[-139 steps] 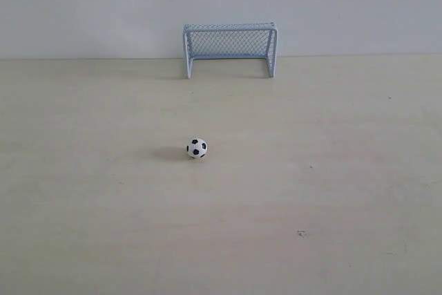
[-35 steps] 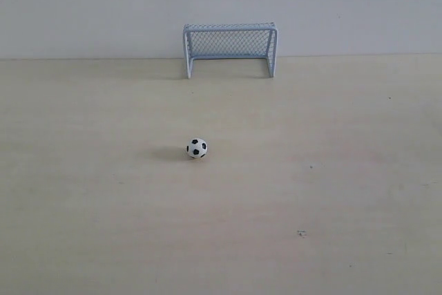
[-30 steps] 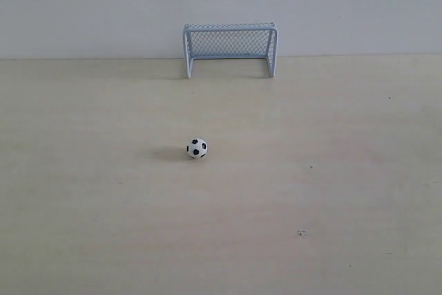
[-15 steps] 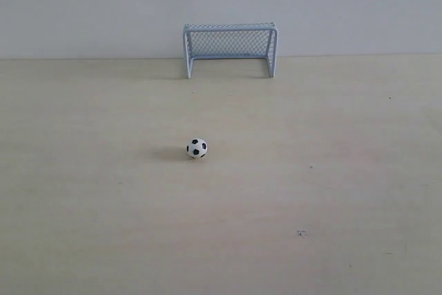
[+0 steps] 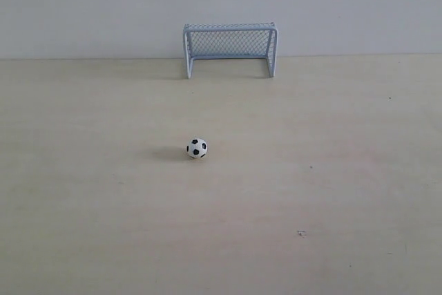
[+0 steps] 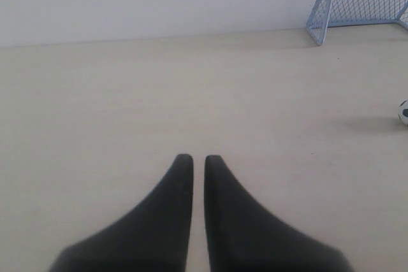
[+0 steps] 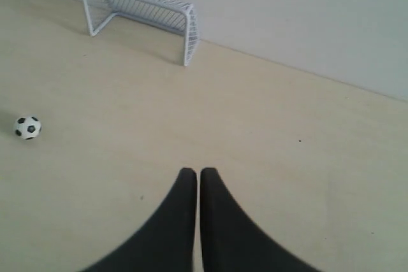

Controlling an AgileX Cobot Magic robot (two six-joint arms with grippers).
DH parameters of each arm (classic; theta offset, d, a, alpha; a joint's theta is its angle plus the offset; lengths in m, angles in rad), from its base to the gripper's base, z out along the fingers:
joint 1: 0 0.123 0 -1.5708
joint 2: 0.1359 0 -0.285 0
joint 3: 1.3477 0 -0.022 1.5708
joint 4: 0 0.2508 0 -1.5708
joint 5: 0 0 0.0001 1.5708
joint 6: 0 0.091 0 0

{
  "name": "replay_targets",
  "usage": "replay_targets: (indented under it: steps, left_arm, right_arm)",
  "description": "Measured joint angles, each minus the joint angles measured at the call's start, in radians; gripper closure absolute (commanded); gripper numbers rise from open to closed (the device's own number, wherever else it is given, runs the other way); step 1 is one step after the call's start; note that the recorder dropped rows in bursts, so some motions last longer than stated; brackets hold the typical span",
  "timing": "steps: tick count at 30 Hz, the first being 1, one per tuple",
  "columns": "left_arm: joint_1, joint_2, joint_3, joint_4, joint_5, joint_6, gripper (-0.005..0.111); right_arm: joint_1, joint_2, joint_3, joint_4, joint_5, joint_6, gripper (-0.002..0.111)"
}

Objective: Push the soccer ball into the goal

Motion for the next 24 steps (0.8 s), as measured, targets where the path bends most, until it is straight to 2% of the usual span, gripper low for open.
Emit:
replay_targets:
  steps: [10,24]
  left_arm:
    - [0.000,0.000,0.000,0.000,0.000,0.000,0.100]
    - [0.000,0.000,0.000,0.000,0.000,0.000,0.100]
  right_arm:
    - [0.000,0.110,-0.044,0.090,0.068,-0.106,0.108]
    - [0.000,0.126,-0.049,0.133,0.161,-0.166,0.108]
